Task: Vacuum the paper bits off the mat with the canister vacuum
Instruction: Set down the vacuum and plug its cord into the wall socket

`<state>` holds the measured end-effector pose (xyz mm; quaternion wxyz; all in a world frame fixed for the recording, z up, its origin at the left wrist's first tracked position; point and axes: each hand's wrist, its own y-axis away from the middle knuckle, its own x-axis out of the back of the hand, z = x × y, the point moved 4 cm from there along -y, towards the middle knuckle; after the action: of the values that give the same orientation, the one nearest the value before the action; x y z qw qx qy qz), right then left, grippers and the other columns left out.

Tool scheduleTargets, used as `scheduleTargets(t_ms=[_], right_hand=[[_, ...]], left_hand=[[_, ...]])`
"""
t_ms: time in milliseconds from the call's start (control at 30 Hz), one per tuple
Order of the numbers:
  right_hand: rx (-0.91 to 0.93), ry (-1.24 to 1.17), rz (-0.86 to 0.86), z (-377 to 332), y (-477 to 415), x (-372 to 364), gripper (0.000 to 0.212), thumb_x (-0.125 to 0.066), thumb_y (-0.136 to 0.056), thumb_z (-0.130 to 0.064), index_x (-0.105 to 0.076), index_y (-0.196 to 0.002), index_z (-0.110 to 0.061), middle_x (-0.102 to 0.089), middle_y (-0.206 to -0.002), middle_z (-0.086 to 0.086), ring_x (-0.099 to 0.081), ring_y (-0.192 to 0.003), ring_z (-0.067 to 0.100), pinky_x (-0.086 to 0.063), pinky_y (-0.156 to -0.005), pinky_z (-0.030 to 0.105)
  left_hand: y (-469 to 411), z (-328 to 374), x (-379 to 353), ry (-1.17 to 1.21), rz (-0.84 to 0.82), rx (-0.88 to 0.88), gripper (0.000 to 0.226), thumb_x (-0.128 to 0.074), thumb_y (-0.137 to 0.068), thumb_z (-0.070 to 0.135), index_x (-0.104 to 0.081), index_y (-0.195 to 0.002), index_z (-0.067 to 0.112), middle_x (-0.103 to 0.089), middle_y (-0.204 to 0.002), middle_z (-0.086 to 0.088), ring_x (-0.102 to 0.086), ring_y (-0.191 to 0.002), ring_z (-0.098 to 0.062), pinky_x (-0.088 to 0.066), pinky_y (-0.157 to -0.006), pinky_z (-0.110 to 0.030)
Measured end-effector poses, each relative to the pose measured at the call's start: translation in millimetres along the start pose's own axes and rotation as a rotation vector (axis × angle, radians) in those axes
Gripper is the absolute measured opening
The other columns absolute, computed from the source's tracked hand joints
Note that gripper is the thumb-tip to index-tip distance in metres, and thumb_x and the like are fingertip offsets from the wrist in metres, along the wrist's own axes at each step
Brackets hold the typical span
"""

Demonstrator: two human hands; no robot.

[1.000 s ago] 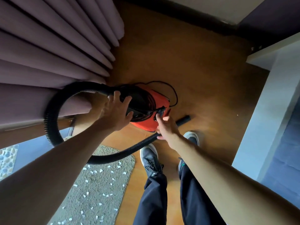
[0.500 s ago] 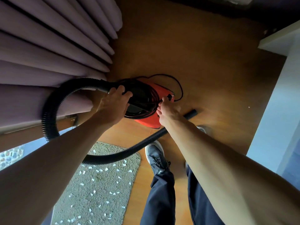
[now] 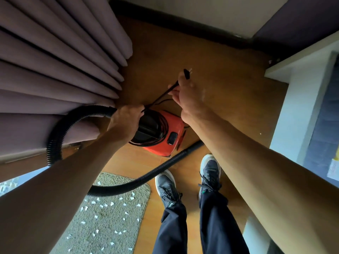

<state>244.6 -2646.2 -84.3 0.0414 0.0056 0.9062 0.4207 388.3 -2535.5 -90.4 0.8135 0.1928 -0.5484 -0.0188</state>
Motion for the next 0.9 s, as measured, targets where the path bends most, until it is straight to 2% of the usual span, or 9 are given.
scheduleTargets(t_ms=[133,200,267,333,433,600,733,833,900], right_hand=[[0.106,0.012,-0.013,-49.9,17.8,10.7,0.024,-0.056,-0.098,-0.029,-0.063,-0.091,-0.007,-0.069,-0.073,0.006,-0.062,-0.054,0.01,-0.047,-0.048,0.016],[0.161,0.044,-0.01,-83.8,32.7,15.1,0.021,-0.056,-0.098,-0.028,-0.063,-0.09,-0.01,-0.068,-0.072,0.003,-0.061,-0.054,0.009,-0.049,-0.05,0.017],[0.228,0.071,-0.013,-124.3,49.9,19.1,0.019,-0.056,-0.098,-0.026,-0.063,-0.091,-0.01,-0.066,-0.074,0.005,-0.061,-0.057,0.01,-0.049,-0.05,0.016],[0.299,0.102,-0.006,-168.3,67.2,23.9,0.02,-0.057,-0.098,-0.023,-0.061,-0.087,-0.006,-0.064,-0.075,0.008,-0.06,-0.056,0.011,-0.047,-0.048,0.017],[0.386,0.133,0.022,-237.4,95.0,27.7,0.023,-0.057,-0.098,-0.023,-0.059,-0.081,-0.008,-0.065,-0.073,0.007,-0.061,-0.052,0.007,-0.045,-0.047,0.014],[0.532,0.131,0.066,-351.5,146.2,27.2,0.027,-0.059,-0.097,-0.023,-0.058,-0.073,-0.01,-0.067,-0.075,0.013,-0.06,-0.054,0.014,-0.045,-0.045,0.016],[0.685,0.155,0.075,-438.0,194.9,23.2,0.027,-0.061,-0.095,-0.024,-0.059,-0.073,-0.007,-0.068,-0.071,0.016,-0.06,-0.05,0.016,-0.044,-0.047,0.023],[0.785,0.147,0.078,-498.7,237.8,21.4,0.028,-0.061,-0.094,-0.024,-0.058,-0.071,-0.01,-0.067,-0.07,0.016,-0.059,-0.051,0.016,-0.044,-0.049,0.024],[0.85,0.131,0.069,-535.9,268.4,21.3,0.028,-0.062,-0.094,-0.023,-0.058,-0.071,-0.007,-0.066,-0.07,0.017,-0.058,-0.051,0.016,-0.044,-0.048,0.021]], left_hand=[[-7.8,25.2,35.8,0.104,0.069,-0.04,0.023,-0.058,-0.096,0.014,-0.053,-0.074,0.008,-0.048,-0.06,-0.007,-0.055,-0.057,-0.036,-0.031,-0.053,-0.034],[-14.2,40.2,54.8,0.158,0.059,-0.051,0.026,-0.058,-0.097,0.017,-0.052,-0.073,0.008,-0.048,-0.059,-0.004,-0.054,-0.056,-0.033,-0.033,-0.052,-0.033],[-23.0,59.3,78.3,0.186,0.007,-0.057,0.024,-0.056,-0.098,0.024,-0.057,-0.078,0.01,-0.06,-0.065,-0.007,-0.059,-0.06,-0.029,-0.044,-0.053,-0.036],[-31.0,84.2,110.3,0.221,-0.03,-0.094,0.022,-0.055,-0.098,0.027,-0.063,-0.085,0.011,-0.068,-0.074,-0.009,-0.064,-0.067,-0.027,-0.052,-0.06,-0.042],[-40.9,125.4,169.9,0.274,0.003,-0.136,0.021,-0.056,-0.099,0.025,-0.066,-0.088,0.01,-0.069,-0.08,-0.008,-0.064,-0.071,-0.023,-0.052,-0.064,-0.042],[-54.2,181.2,265.4,0.378,0.05,-0.172,0.013,-0.06,-0.096,0.022,-0.063,-0.084,0.021,-0.069,-0.085,0.001,-0.066,-0.076,-0.013,-0.057,-0.068,-0.037],[-55.9,227.4,343.3,0.45,0.116,-0.207,0.005,-0.063,-0.094,0.014,-0.067,-0.092,0.014,-0.071,-0.089,-0.004,-0.067,-0.08,-0.015,-0.059,-0.074,-0.039],[-53.9,259.7,404.2,0.45,0.211,-0.252,0.005,-0.064,-0.094,0.016,-0.067,-0.092,0.014,-0.072,-0.088,-0.006,-0.069,-0.079,-0.016,-0.06,-0.071,-0.038],[-51.4,279.9,442.3,0.424,0.269,-0.28,0.005,-0.064,-0.094,0.018,-0.067,-0.093,0.015,-0.073,-0.091,-0.005,-0.07,-0.079,-0.016,-0.06,-0.067,-0.032]])
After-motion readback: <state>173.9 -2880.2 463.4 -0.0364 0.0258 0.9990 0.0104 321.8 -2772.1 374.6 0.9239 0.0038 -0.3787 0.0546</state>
